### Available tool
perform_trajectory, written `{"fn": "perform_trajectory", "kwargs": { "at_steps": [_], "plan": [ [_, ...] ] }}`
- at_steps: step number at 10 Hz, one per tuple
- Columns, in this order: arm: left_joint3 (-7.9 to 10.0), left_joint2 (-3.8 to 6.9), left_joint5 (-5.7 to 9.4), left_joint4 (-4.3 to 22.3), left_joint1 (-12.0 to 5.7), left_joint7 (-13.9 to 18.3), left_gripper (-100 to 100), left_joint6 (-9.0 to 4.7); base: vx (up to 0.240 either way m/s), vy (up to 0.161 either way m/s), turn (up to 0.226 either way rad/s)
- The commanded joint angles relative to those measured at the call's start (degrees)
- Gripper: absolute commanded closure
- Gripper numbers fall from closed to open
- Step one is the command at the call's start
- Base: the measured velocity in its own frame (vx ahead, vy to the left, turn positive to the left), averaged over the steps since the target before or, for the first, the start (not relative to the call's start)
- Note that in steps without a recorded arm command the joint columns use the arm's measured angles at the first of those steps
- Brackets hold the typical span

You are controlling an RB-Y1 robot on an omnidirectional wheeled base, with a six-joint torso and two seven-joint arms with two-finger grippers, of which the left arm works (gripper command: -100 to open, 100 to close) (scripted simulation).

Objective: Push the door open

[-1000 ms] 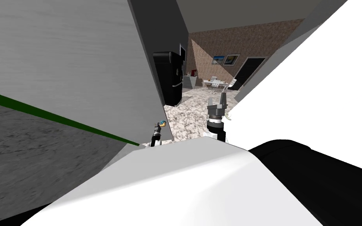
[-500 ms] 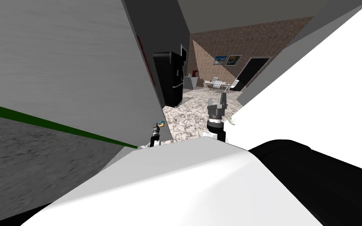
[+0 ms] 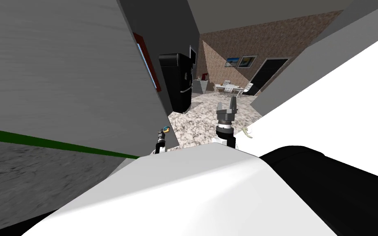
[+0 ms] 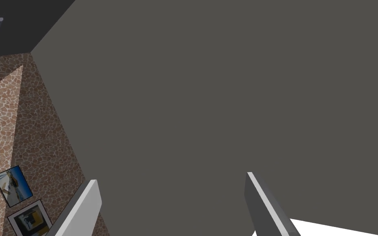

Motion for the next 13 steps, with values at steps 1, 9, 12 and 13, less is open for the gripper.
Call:
{"fn": "perform_trajectory", "kwargs": {
  "at_steps": [1, 9, 12, 13],
  "plan": [
    [0.44, 0.44, 0.15, -2.9, 2.06, -0.4, 100, 2.03, 0.137, -0.048, 0.002],
    [4.75, 1.31, 2.63, -4.5, 2.2, -1.9, 100, 1.85, 0.166, -0.067, 0.053],
    [6.9, 1.39, 3.87, -4.3, 2.27, -2.6, 100, 1.75, 0.172, -0.069, 0.068],
    [7.48, 1.38, 4.2, -4.3, 2.29, -2.8, 100, 1.73, 0.215, -0.097, 0.066]
  ]
}}
